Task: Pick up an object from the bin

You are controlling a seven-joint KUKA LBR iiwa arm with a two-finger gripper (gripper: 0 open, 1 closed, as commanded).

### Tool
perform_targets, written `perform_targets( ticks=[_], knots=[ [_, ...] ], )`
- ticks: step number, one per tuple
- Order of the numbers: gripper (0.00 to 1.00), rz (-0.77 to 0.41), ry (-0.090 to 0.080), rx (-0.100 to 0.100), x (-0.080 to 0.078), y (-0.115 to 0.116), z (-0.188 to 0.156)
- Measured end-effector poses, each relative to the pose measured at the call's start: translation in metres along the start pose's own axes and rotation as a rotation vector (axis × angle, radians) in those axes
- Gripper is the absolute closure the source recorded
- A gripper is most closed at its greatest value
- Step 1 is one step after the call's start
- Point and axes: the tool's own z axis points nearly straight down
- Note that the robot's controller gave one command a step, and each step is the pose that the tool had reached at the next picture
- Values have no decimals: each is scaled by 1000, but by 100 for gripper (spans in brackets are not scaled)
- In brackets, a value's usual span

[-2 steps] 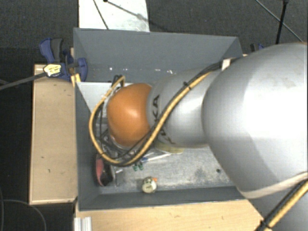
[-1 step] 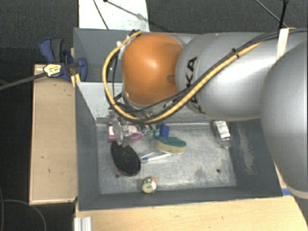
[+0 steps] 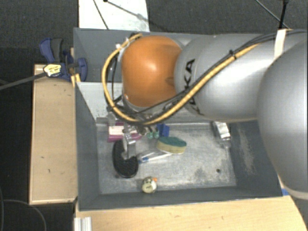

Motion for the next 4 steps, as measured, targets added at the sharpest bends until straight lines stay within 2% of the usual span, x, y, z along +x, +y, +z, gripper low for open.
perform_targets(
  ticks=[1, 2, 3, 4],
  knots=[
    [0, 3, -4, 2, 22, -48, 113],
    [0, 537, -20, -6, 30, -12, 117],
    [100, 539, -24, -8, 30, -11, 118],
    [0, 540, -13, -3, 33, -12, 122]
  ],
)
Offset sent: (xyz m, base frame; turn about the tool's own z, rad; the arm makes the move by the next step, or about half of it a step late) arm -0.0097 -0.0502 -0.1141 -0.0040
